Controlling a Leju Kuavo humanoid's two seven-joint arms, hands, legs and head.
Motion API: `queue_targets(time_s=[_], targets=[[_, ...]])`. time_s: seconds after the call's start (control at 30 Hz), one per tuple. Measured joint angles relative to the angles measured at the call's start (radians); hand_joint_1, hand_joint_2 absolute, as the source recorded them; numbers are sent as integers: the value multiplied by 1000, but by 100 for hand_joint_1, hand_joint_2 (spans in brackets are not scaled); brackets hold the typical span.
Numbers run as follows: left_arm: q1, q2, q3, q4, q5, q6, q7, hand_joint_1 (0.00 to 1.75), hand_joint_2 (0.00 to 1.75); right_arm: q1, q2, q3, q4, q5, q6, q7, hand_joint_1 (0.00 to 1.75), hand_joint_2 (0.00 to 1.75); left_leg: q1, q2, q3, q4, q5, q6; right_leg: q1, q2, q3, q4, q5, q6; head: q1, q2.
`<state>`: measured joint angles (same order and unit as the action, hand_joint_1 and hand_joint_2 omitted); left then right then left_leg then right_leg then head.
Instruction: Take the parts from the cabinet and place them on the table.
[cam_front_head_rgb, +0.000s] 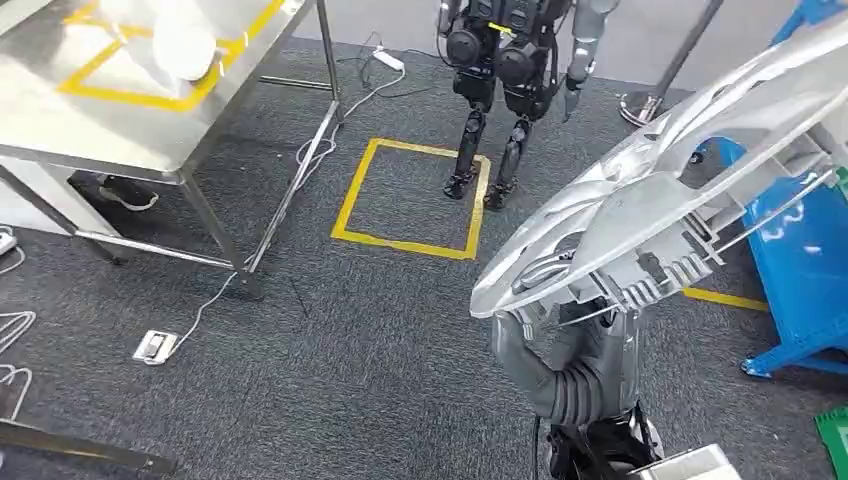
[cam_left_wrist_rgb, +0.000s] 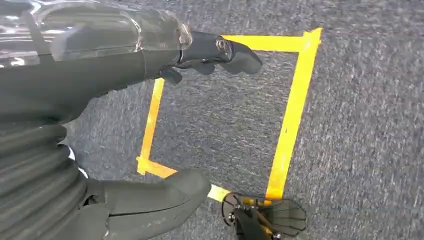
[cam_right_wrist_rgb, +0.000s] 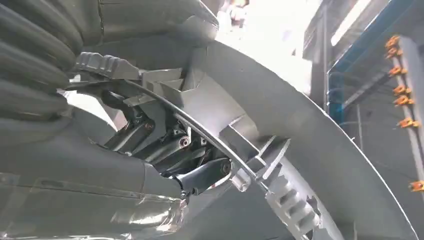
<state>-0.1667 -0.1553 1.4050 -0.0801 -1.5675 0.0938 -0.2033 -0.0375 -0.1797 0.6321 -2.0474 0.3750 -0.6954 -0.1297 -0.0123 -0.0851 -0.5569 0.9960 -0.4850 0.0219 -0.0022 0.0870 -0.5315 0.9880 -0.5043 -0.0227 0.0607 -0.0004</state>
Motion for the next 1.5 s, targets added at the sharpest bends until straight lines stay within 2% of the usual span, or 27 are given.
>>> queue_targets(time_s=[0.03, 0.13, 0.17, 0.2, 0.27, 0.33, 0.37, 0.43, 0.47, 0.5, 0.63, 0.67, 0.73, 0.8, 0.83, 0.9, 0.97, 1.0, 1.13, 1.17, 1.2, 1.23, 1.3, 1.37, 1.43, 1.47, 1.5], targets=[[0, -1, 0, 0, 0, 0, 0, 0, 175, -3, -1, 1, -1, 0, 0, 0, 175, 175, 6, -9, -6, -2, 3, -5, 3, -14, 2, -4, 1, 5, 0, 0], [4, -3, 0, 0, 0, 0, 0, 0, 175, -5, -3, 4, -1, 0, 0, 0, 175, 175, 9, -32, -16, -6, 9, -21, 1, -40, 9, -19, 10, -3, 4, 0], [5, -2, 0, 0, 0, 1, 0, 0, 175, -9, -3, 6, -1, 0, 0, 0, 175, 175, 8, 39, -18, 12, -5, -19, -2, -53, 14, -30, 17, -2, 1, 0], [4, -2, 0, 0, 0, 1, 0, 0, 175, -9, -3, 6, -1, 0, -1, 0, 175, 175, 7, 90, -41, 53, -40, -24, 0, -62, 14, -33, 17, -6, -11, 0], [0, -2, 0, 0, 0, 1, -1, 0, 175, -9, -5, 6, -2, 0, -3, 0, 175, 175, 19, 94, -117, 209, -121, -37, 0, -89, 14, -32, 17, -8, -22, 0], [2, -2, 0, 0, 0, 2, -2, 0, 175, -9, -6, 7, -1, 0, -3, 0, 175, 175, 28, 89, -159, 293, -139, -50, -1, -114, 13, -31, 14, -7, -26, 0], [4, -2, 0, 0, 0, 2, -2, 0, 175, -9, -6, 8, 1, 0, -3, 0, 175, 175, 32, 90, -148, 272, -116, -55, -2, -124, 14, -30, 12, -4, -30, 0], [4, 2, 0, 0, 0, 2, -1, 0, 175, -9, -7, 10, 3, 0, -3, 1, 175, 175, 38, 112, -60, 111, -32, -64, -7, -145, 14, -20, 4, 8, -32, 0], [3, 1, 0, -1, 0, 2, 0, 0, 175, -9, -7, 10, 3, 0, -3, 0, 175, 175, 39, 164, -11, 29, -9, -68, -6, -153, 14, -9, -2, 17, -35, 0], [1, 0, 0, -1, 0, 2, 1, 0, 175, -9, -7, 10, 3, -1, -3, 0, 175, 175, 33, 188, -7, 26, -24, -58, 2, -158, 10, -2, -11, 26, -39, 0], [2, 0, 0, -2, -1, 3, 7, 0, 175, -9, -7, 9, 3, -9, -3, -3, 175, 175, 27, 146, -14, 22, -19, -24, -8, -184, 19, 0, -18, 42, -27, 0], [2, 0, 0, -2, -1, 3, 11, 0, 175, -9, -7, 8, 3, -10, -3, -4, 175, 175, 30, 135, -14, 19, -15, -17, -12, -167, 16, 9, -30, 51, -25, 0], [0, -1, -1, -3, -1, 4, 12, 0, 175, -3, -8, 7, 2, -13, -3, -5, 175, 175, 29, 112, -17, 20, -11, -9, -14, -111, -28, 118, -105, 54, -14, 0], [-1, -2, -1, -3, -1, 5, 12, 0, 175, 1, -11, 7, 3, -18, -4, -6, 175, 175, 24, 86, -19, 20, -10, -4, -14, -95, -109, 293, -177, 51, -2, 0], [0, -3, -1, -3, -1, 5, 12, 0, 175, 3, -11, 7, 4, -20, -4, -6, 175, 175, 21, 71, -19, 20, -9, -3, -13, -94, -132, 337, -180, 47, 4, 0], [0, -3, -1, -3, -1, 5, 12, 0, 175, 4, -11, 7, 5, -20, -4, -6, 175, 175, 17, 41, -16, 20, -8, -1, -8, -88, -114, 277, -117, 32, 7, 0], [0, -6, -1, -3, -1, 6, 10, 0, 175, 2, -13, 6, 5, -21, -4, -6, 175, 175, 15, 11, -14, 19, -6, 0, 4, -58, -40, 93, -13, 6, 9, 0], [0, -11, -1, -3, -1, 7, 7, 0, 175, 1, -14, 5, 5, -21, -5, -6, 175, 175, 16, 2, -15, 20, -6, -1, 11, -21, -18, 30, 0, -7, 8, 0], [4, -16, -6, -3, -1, 13, 0, 0, 175, -3, -16, 3, 5, -23, -4, -6, 175, 175, 20, -33, -25, 15, 3, -20, 15, -43, -5, 10, 0, -10, 10, 0], [5, -16, -8, -3, -1, 14, 1, 0, 175, -5, -16, 2, 5, -24, -4, -6, 175, 175, 15, -28, -28, 17, 1, -25, 4, -56, 1, -14, 14, -11, 9, 0], [6, -16, -9, -3, -1, 15, 1, 0, 175, -8, -16, 3, 6, -29, -4, -6, 175, 175, 9, 49, -37, 36, -17, -26, 5, -67, 7, -23, 20, -9, 3, 0], [4, -16, -9, -3, -2, 16, 3, 0, 175, -7, -16, 3, 5, -31, -5, -8, 175, 175, 11, 87, -63, 89, -59, -31, 5, -74, 7, -27, 22, -13, -10, 0], [2, -16, -10, -3, -2, 16, 8, 0, 175, -3, -17, 1, 6, -33, -5, -11, 175, 175, 21, 91, -134, 240, -134, -42, 4, -97, 5, -27, 22, -13, -20, 0], [5, -13, -11, -3, -2, 16, 11, 0, 175, -1, -17, 2, 8, -36, -5, -15, 175, 175, 27, 88, -168, 310, -141, -52, 3, -120, 4, -26, 20, -11, -26, 0], [5, -10, -11, -4, -2, 16, 11, 0, 175, -1, -17, 2, 12, -38, -5, -15, 175, 175, 33, 98, -106, 194, -66, -60, -1, -141, 4, -19, 15, -2, -31, 0], [5, -9, -11, -4, -2, 16, 11, 0, 175, -1, -17, 2, 12, -39, -4, -15, 175, 175, 34, 122, -50, 94, -22, -63, -5, -149, 5, -11, 9, 6, -31, 0], [4, -8, -11, -4, -2, 16, 11, 0, 175, -1, -17, 3, 12, -39, -5, -16, 175, 175, 32, 175, -15, 20, -19, -66, -3, -156, 4, 0, 2, 15, -34, 0]])
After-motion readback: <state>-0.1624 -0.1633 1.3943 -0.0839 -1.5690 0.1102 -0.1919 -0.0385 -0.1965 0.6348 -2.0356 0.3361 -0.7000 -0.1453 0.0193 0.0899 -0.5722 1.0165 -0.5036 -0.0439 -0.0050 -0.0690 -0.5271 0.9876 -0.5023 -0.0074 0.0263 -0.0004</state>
